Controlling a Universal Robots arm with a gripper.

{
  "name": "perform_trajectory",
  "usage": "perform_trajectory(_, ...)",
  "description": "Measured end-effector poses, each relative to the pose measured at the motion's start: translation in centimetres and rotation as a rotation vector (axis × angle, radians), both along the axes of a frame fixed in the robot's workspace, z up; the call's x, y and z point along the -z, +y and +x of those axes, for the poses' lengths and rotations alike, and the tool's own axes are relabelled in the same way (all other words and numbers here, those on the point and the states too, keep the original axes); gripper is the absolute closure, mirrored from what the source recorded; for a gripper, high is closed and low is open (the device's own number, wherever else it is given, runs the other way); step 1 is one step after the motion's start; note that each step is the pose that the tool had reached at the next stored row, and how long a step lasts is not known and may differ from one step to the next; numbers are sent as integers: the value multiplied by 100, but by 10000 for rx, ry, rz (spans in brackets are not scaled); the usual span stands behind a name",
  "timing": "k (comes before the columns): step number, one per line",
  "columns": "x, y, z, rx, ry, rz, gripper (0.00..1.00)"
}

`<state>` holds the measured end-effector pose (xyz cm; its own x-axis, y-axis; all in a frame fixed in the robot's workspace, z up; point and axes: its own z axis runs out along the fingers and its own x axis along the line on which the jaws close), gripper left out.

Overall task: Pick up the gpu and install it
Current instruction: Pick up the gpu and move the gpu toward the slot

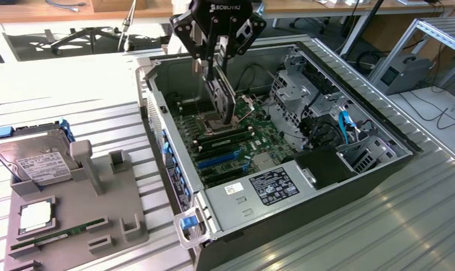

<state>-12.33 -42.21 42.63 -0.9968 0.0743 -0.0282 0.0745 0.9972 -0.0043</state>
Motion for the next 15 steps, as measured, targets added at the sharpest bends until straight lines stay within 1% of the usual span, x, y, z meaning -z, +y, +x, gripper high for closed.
perform_trajectory(6, -1, 42, 153, 0, 1, -22, 73)
perform_trajectory(9, 0, 90, 296, -1, 0, -40, 73)
perform_trajectory(15, 0, 141, 435, -1, 1, -60, 73)
